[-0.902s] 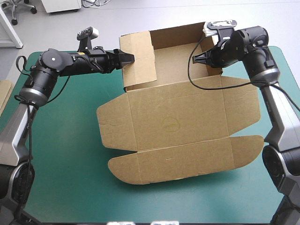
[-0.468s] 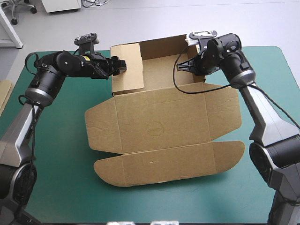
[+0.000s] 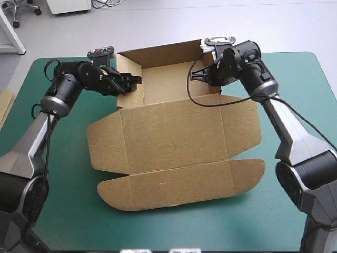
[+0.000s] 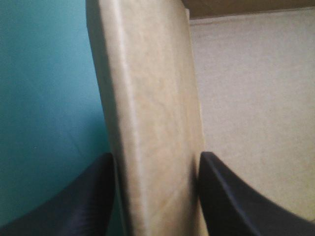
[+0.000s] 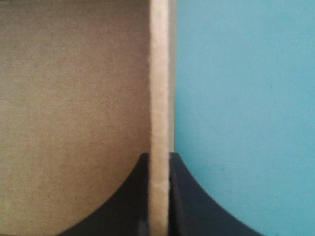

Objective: Fold the box

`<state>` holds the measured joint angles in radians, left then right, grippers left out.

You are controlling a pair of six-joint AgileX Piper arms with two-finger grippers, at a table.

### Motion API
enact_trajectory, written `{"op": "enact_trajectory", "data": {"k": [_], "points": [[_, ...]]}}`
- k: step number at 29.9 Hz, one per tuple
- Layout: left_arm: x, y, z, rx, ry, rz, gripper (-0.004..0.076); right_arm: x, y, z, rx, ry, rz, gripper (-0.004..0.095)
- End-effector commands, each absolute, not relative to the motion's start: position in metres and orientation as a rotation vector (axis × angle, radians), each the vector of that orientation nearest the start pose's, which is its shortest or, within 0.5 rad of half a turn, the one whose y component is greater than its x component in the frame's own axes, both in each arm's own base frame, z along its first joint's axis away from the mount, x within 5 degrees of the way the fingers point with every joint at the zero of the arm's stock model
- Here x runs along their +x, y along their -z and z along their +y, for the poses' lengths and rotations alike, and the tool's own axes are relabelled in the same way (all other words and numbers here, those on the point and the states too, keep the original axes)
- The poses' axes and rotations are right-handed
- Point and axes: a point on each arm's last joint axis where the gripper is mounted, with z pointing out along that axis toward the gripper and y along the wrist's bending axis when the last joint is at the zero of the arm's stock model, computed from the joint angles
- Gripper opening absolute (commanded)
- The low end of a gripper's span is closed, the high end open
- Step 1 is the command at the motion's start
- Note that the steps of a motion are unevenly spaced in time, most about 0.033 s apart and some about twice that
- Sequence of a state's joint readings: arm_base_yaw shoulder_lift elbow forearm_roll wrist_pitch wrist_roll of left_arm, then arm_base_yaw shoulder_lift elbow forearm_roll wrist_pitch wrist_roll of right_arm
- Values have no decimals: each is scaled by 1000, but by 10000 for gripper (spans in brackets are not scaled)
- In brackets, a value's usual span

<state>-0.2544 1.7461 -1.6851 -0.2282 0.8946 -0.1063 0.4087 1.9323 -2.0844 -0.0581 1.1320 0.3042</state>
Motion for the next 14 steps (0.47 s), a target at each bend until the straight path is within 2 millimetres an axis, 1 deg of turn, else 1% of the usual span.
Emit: {"op": "enact_trajectory", "data": {"k": [1,3,4,9,14], "points": [[373,-381,-120,111,410,2344,219,383,-423,170,-106,-335,2312,3],[373,-380,-124,145,373,2344,52,383,-421,173,-106,-312,2316,4],[373,-378,-126,175,348,2343,-6,384,-418,175,-122,-274,2319,4],[375,-376,-135,218,316,2365,-10,386,-400,180,-155,-180,2410,3],[383,-366,-136,242,259,2490,-10,389,-385,180,-206,-115,2487,3]]}}
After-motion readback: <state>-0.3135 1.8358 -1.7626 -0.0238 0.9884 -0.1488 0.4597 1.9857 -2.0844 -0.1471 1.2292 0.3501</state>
